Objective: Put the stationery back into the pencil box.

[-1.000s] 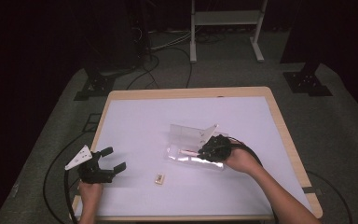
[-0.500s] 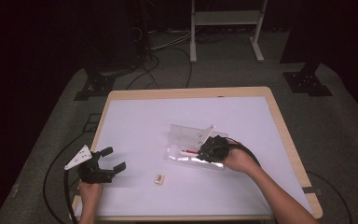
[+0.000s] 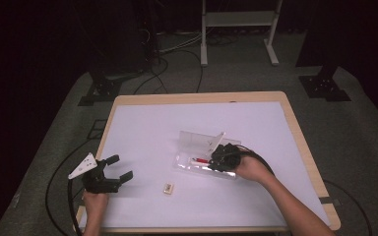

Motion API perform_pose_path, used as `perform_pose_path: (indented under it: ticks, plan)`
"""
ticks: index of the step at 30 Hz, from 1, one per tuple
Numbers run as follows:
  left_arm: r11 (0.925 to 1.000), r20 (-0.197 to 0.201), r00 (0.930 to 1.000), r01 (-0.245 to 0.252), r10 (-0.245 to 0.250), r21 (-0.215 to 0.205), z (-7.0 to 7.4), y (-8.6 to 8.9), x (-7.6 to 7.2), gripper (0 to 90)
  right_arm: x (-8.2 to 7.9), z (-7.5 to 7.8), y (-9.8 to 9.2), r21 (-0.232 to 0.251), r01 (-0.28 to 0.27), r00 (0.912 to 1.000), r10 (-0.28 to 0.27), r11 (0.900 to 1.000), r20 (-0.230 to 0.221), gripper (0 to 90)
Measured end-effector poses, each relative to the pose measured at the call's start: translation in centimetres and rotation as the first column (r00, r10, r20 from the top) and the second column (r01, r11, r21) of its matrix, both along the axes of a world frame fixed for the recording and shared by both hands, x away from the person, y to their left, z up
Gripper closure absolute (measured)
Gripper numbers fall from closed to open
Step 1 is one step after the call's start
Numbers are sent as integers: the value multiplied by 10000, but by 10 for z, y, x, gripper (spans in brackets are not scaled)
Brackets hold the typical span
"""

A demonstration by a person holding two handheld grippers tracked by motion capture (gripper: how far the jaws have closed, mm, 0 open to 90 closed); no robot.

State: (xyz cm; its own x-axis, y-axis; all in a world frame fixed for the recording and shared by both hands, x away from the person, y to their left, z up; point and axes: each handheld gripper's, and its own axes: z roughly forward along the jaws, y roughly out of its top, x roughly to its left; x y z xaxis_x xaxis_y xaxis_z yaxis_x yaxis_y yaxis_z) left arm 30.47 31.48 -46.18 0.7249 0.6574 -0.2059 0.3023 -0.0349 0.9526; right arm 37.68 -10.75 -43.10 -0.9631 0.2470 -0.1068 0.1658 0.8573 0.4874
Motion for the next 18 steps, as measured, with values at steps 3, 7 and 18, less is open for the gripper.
perform_pose_path:
  ticks: [3, 7, 18]
  plan:
    - [10000, -6, 10000, -5, 5, -17, 0, 0, 0, 0, 1, -1, 0, -18, 16, 10000, -17, 10000, -54, 780]
    - [10000, 2, 10000, -2, 2, -2, 0, 0, 0, 0, 0, -2, 1, -21, 14, 10000, -14, 10000, -92, 780]
    - [10000, 1, 10000, -1, 1, -6, 0, 0, 0, 0, 2, -5, 1, -145, 120, 9995, -124, 9998, -286, 780]
